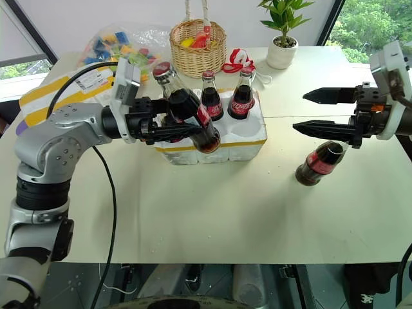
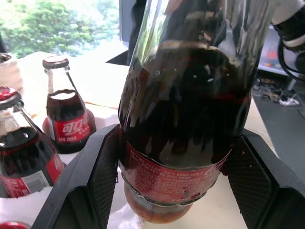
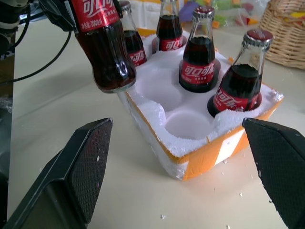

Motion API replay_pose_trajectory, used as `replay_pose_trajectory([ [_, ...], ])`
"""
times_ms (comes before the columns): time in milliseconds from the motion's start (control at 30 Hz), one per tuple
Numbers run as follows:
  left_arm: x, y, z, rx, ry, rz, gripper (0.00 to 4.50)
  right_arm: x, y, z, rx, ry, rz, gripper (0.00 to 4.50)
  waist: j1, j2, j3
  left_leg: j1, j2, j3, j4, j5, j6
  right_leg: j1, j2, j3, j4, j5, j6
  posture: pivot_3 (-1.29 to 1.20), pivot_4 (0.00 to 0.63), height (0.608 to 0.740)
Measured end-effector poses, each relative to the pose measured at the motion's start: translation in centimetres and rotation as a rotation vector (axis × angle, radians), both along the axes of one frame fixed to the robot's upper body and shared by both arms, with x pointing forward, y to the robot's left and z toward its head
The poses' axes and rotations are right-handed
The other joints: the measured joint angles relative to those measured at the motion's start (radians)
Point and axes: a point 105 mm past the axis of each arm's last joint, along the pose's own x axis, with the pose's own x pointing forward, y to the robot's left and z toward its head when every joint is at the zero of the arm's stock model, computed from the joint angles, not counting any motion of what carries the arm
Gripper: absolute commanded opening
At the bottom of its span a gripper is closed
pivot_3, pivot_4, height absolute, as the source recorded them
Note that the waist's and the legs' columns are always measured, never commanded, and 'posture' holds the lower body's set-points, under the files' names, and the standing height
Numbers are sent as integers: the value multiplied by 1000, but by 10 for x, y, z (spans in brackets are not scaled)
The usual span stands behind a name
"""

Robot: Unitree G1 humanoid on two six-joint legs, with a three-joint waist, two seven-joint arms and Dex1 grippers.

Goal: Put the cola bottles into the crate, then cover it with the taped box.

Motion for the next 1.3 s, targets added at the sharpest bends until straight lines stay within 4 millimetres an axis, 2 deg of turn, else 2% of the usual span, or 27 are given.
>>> replay_pose_trajectory([
  [167,10,4,1,15,-62,81,2702,1,0,0,9,1,-9,4500,-1,0,0,0,0,0,0,0,0,0,0,0,0,0,0,0,150,732],
  [367,14,8,-1,16,-62,81,2702,1,-1,-1,19,5,-13,4500,7,0,0,0,0,0,1,0,0,1,0,0,0,0,0,0,150,732],
  [567,26,-4,3,-3,-31,79,2702,2,-1,-1,24,3,-24,4500,20,0,0,0,0,0,1,0,0,1,0,0,0,0,0,0,150,732],
  [767,30,-18,3,-9,-31,89,2702,0,-1,-4,27,6,-33,4500,19,0,0,0,0,0,1,0,0,1,0,0,0,0,0,0,150,732],
  [900,31,-24,-3,47,-52,97,2702,-1,-3,-5,33,1,-47,4500,19,0,-1,5,0,0,1,-2,3,6,0,0,0,0,0,0,150,732],
  [1300,34,-21,-8,155,-52,176,2702,0,-7,-1,49,-24,-85,4500,19,1,-3,9,0,0,0,-4,6,9,0,0,0,0,0,0,150,732],
])
